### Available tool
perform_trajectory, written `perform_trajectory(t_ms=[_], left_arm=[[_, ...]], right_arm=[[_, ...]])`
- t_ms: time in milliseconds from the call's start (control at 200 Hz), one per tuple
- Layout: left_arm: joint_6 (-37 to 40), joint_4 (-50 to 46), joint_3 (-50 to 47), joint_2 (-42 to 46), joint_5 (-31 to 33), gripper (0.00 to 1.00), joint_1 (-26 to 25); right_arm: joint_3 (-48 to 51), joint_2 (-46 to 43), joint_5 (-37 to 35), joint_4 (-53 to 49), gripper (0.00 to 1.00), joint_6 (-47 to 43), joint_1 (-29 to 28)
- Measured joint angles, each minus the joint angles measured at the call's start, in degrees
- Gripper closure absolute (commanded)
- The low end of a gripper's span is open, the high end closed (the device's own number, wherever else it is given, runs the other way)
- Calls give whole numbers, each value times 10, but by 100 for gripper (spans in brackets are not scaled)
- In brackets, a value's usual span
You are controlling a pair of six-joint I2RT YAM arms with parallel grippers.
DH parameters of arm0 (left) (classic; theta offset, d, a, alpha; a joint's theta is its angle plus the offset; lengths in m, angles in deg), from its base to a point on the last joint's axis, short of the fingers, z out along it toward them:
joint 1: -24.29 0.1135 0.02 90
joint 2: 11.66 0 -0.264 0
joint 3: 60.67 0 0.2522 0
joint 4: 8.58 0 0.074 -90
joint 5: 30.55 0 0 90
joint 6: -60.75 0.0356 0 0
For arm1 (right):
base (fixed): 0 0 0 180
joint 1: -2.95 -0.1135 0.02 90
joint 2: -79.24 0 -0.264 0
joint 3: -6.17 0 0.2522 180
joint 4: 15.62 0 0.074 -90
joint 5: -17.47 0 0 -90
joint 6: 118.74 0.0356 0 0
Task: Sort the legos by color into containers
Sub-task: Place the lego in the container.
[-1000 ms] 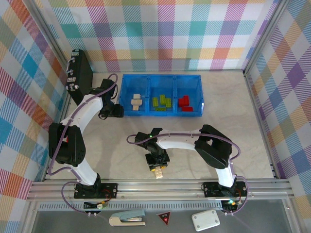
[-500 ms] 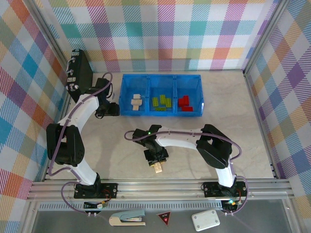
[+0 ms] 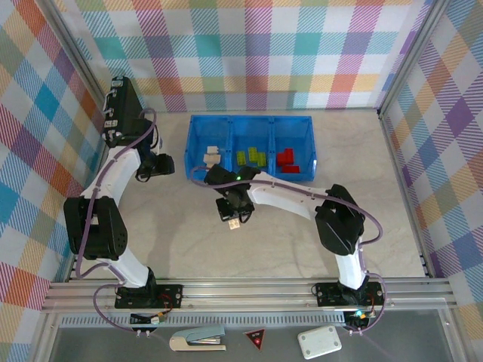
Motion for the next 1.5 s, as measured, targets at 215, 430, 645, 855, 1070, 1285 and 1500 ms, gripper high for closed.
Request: perform_trajectory(t_ms=[215, 430, 645, 855, 1070, 1285, 1500], left_arm=[[-4, 7, -8, 7, -5, 43, 1], [-6, 13, -9, 7, -6, 43, 1], [-6, 13, -10, 9, -6, 43, 1], [-7, 13, -11, 15, -6, 43, 1], [-7, 13, -11, 15, -6, 43, 1], [-8, 13, -11, 15, -12, 43, 1], [-9, 13, -11, 15, -16, 42, 1]], right_arm=[[-79, 37, -8, 63, 63, -57, 35], [-239, 134, 0, 84, 63, -86, 62], [-373, 228, 12, 82, 63, -86, 88], [-457, 303, 20, 90, 63, -86, 108], [-468, 341, 20, 129, 63, -81, 122], [-470, 357, 28, 168, 63, -70, 125], [-502, 379, 46, 203, 52, -61, 125]])
